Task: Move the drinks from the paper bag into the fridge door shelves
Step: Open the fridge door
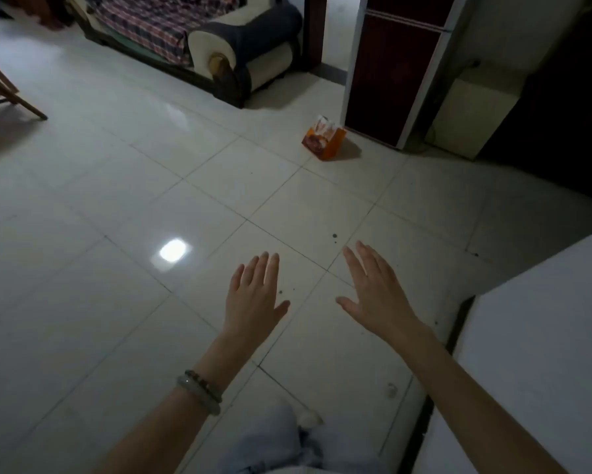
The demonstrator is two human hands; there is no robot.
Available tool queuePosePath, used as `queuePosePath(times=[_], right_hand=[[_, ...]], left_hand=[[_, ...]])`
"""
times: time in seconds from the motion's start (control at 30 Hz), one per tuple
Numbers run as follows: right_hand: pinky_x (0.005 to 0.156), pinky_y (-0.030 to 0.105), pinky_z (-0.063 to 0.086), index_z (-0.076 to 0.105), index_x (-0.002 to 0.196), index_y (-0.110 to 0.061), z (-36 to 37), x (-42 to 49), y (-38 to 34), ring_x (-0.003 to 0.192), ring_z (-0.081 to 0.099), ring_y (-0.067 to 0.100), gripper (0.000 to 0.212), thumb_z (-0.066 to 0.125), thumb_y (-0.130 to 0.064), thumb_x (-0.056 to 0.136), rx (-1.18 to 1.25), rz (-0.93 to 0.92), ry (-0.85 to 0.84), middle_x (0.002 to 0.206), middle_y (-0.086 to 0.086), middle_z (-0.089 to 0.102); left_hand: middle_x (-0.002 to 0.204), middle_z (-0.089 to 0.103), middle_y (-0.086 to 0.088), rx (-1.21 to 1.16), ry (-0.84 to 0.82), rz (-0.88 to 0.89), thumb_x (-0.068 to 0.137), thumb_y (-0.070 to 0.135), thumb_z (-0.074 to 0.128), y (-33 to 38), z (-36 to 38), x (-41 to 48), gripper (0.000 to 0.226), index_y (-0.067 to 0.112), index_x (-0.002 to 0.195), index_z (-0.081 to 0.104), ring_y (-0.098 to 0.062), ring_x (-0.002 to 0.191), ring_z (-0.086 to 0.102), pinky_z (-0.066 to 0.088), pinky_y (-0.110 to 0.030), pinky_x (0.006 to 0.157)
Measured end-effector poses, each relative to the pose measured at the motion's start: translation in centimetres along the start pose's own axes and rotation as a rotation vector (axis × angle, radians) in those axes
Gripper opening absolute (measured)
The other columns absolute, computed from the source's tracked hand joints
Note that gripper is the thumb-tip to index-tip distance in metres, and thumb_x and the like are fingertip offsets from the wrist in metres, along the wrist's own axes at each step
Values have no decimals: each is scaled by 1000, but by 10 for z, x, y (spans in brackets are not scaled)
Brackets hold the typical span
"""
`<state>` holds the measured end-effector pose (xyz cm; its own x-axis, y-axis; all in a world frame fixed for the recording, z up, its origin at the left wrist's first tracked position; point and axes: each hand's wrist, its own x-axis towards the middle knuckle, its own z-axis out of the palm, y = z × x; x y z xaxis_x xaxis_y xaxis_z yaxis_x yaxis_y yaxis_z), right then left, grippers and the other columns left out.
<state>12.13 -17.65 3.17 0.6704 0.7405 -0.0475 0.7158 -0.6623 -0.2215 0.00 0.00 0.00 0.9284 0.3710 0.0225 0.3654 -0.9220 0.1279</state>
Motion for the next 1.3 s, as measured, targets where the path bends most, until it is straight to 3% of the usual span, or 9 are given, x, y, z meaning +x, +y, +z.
queuePosePath(times=[0.13, 0.43, 0.67, 1.3], right_hand=[[112, 43, 21, 21, 145, -5, -2, 13, 8, 139, 24, 37, 87, 69, -36, 79, -49, -37, 18, 150, 24, 26], [113, 41, 17, 16, 146, -7, -7, 83, 33, 141, 19, 35, 87, 66, -38, 82, -46, -47, 10, 152, 22, 20], [115, 35, 7, 2, 147, -12, -23, 202, 54, 144, 5, 28, 87, 58, -42, 87, -18, -47, 12, 157, 15, 5], [115, 34, 7, 4, 148, -13, -74, 490, 115, 144, 5, 27, 86, 57, -42, 87, 17, 23, 57, 157, 14, 6]], left_hand=[[154, 20, -14, 38, 6, 2, 87, 48, 54, -7, 0, 15, 84, 8, 147, 10, -28, 142, 17, 12, -42, 117], [152, 26, -15, 30, -15, -15, 84, 45, 60, -13, 11, 87, 85, 7, 146, 17, -30, 140, 23, 14, -43, 114], [153, 23, -14, 18, 31, -32, 84, 48, 59, -44, 6, 217, 86, 8, 147, 15, -29, 141, 21, 15, -43, 115], [154, 19, -14, -35, 56, 42, 85, 49, 58, -99, -22, 516, 88, 10, 148, 11, -29, 141, 18, 15, -43, 116]])
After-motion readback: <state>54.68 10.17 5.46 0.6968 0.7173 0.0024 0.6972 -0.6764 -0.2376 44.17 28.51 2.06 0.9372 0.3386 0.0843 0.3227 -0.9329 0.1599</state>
